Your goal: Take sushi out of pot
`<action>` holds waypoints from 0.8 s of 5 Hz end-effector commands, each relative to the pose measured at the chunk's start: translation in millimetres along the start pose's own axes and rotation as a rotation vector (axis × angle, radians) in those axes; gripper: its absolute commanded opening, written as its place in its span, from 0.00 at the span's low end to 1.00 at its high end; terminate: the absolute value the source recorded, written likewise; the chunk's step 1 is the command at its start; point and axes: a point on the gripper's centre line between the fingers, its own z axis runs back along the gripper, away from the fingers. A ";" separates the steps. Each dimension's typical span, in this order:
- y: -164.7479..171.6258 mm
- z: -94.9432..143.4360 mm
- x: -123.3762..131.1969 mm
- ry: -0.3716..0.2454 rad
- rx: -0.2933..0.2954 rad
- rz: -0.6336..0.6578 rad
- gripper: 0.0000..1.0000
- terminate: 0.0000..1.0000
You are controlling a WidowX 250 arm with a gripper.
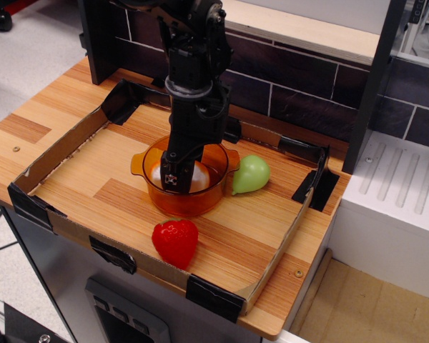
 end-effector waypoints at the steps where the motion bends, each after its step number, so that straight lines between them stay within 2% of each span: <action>1: 1.9 18.8 -11.2 -0.022 0.020 0.030 0.00 0.00; 2: 7.6 44.5 -15.4 -0.062 0.068 0.092 0.00 0.00; 3: 10.4 77.4 -24.3 -0.145 0.100 0.143 0.00 0.00; 4: 14.2 96.2 -38.9 -0.203 0.131 0.203 0.00 0.00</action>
